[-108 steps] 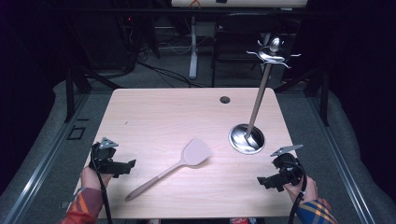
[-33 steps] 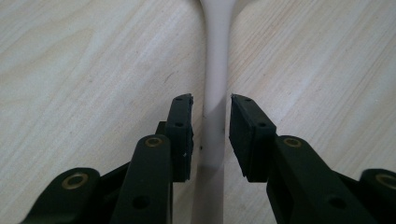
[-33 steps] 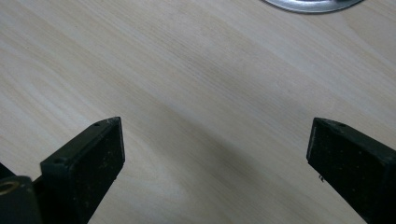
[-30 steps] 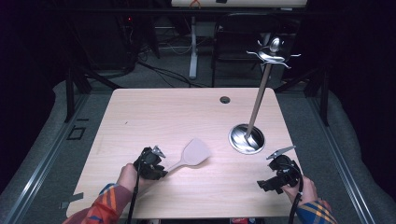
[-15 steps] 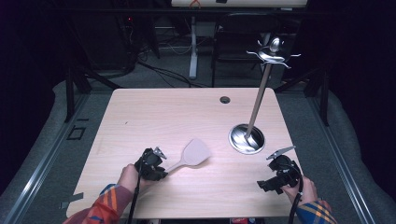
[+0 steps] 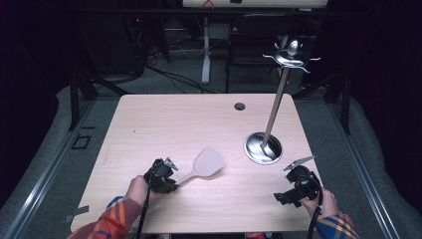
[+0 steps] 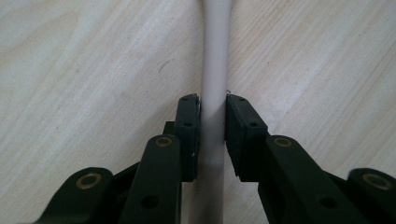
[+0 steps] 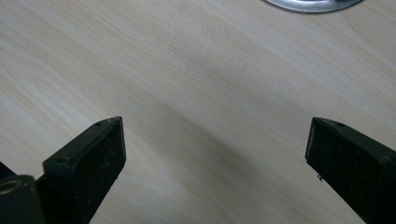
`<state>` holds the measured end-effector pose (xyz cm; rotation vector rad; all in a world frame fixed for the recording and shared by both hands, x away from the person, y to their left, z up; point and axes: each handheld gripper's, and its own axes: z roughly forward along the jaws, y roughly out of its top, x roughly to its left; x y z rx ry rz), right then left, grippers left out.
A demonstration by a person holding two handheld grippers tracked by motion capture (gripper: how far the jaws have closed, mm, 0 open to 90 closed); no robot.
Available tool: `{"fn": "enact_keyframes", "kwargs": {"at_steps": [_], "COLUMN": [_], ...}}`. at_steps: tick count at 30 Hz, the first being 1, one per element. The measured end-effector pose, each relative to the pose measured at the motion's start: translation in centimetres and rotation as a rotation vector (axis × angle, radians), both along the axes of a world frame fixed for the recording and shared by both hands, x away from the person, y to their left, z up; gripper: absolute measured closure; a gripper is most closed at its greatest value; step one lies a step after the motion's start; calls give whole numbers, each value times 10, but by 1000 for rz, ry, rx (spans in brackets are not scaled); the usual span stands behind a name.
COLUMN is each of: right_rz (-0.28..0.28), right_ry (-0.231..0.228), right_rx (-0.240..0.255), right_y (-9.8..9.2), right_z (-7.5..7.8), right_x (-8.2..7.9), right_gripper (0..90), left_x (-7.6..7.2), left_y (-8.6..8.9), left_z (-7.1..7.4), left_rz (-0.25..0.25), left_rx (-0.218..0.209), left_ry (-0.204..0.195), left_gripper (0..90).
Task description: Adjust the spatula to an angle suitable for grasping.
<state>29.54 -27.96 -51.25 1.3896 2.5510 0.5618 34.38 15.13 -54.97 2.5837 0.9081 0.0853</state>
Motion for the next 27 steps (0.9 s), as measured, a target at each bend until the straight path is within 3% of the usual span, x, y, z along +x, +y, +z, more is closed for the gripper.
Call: {"fn": "enact_keyframes", "kwargs": {"at_steps": [9,14,22,27], "right_rz": [-2,1,3,0], "right_ry": [-3,-6,2,0], "right_rx": [14,11,5,11], "right_y": [0,0,-1,-1], "right_z": [0,1,0,-1], "right_x": [0,-1,0,0], "right_gripper": [45,45,46,46], "left_x": [-2,-2,0,-1], "left_y": [-1,0,4,4], "left_z": [0,2,6,6], "left_rz": [-24,-47,-58,-69], "left_rx": [2,5,-30,-15], "left_ry": [-14,-45,-38,-38], "left_gripper": [773,778,780,779]}}
